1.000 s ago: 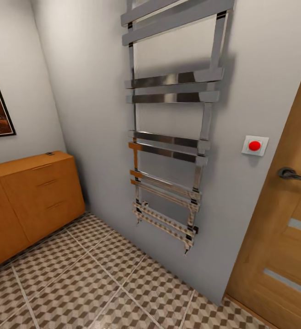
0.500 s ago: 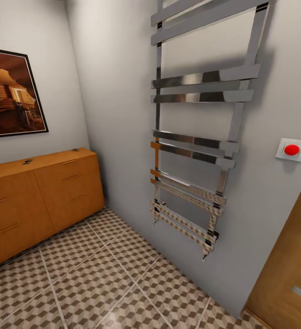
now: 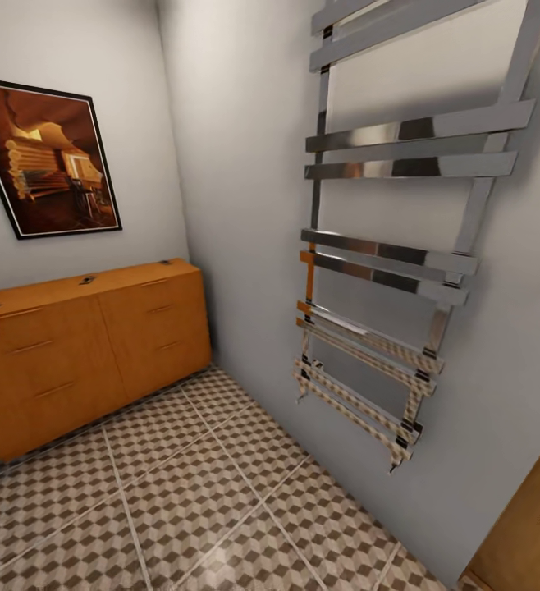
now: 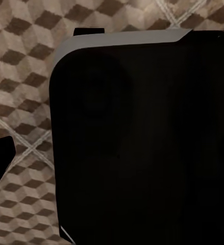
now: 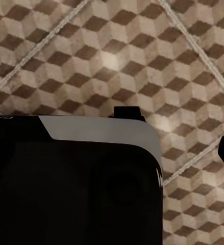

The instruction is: Take the four mousetraps from the cabinet in the bathroom and place them on the bathroom floor. Make sure all four end up on the same floor surface, and ensure that at least two of them are either under or directly next to the same bathroom sink.

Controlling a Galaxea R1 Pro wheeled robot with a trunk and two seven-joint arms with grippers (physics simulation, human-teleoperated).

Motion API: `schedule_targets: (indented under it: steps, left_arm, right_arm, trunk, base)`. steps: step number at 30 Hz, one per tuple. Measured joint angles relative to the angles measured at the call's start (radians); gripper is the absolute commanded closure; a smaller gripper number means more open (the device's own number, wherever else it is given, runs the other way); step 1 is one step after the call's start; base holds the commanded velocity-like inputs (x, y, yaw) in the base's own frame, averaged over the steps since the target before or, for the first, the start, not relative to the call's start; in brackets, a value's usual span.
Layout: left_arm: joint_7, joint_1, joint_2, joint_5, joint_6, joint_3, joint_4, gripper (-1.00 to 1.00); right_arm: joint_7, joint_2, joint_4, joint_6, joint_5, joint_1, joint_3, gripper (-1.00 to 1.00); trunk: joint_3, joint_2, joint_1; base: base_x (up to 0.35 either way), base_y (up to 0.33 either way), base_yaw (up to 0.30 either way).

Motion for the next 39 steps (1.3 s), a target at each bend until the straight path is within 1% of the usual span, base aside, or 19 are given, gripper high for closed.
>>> schedule_targets:
  steps: [30, 39]
  left_arm:
    - [0.000, 0.000, 0.000, -0.001, 0.000, 0.000, 0.000, -1.00]
    - [0.000, 0.000, 0.000, -0.001, 0.000, 0.000, 0.000, -1.00]
  right_arm:
    - [0.000, 0.000, 0.000, 0.000, 0.000, 0.000, 0.000, -1.00]
    - [0.000, 0.000, 0.000, 0.000, 0.000, 0.000, -0.001, -1.00]
  trunk:
    - [-0.038, 0.000, 0.000]
    - [-0.048, 0.000, 0.000]
  base:
    - [0.000, 0.000, 0.193]
    - [0.000, 0.000, 0.232]
